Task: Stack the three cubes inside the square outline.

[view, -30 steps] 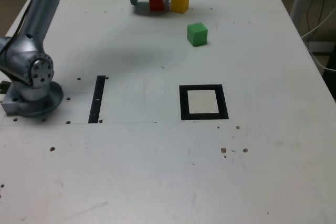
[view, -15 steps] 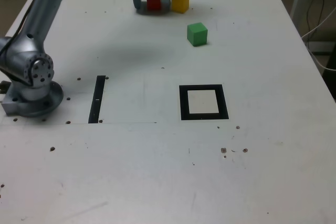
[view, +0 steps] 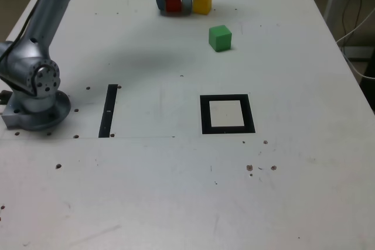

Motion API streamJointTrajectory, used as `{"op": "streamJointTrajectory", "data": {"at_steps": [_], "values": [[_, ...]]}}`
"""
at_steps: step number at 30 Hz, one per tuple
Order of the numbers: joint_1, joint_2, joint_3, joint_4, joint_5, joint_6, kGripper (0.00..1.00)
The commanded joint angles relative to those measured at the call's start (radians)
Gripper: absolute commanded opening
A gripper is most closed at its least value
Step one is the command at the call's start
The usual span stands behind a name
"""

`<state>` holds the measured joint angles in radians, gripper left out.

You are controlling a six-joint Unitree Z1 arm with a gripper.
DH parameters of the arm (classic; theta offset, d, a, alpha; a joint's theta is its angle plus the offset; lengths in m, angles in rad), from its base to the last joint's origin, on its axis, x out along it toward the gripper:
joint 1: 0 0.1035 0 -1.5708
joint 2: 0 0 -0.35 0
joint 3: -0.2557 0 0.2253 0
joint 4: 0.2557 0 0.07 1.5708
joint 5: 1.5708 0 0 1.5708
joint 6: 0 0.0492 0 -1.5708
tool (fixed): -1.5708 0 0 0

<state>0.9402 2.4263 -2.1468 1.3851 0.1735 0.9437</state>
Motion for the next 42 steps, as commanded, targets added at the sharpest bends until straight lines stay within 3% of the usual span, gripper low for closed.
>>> {"op": "streamJointTrajectory", "data": {"at_steps": [1,4,13,20,26,32,42], "values": [[-0.002,0.009,-0.009,0.008,-0.008,-0.007,0.30],[-0.002,0.012,-0.017,0.018,-0.015,-0.017,0.26],[-0.003,-0.014,-0.021,0.044,-0.006,-0.045,0.24],[-0.008,-0.141,0.003,0.089,0.007,-0.059,0.20],[-0.049,-0.295,0.096,0.114,-0.014,-0.072,0.20],[-0.191,-0.466,0.241,0.098,-0.005,-0.158,0.20],[-0.563,-0.658,0.497,0.071,0.011,-0.424,0.20]]}}
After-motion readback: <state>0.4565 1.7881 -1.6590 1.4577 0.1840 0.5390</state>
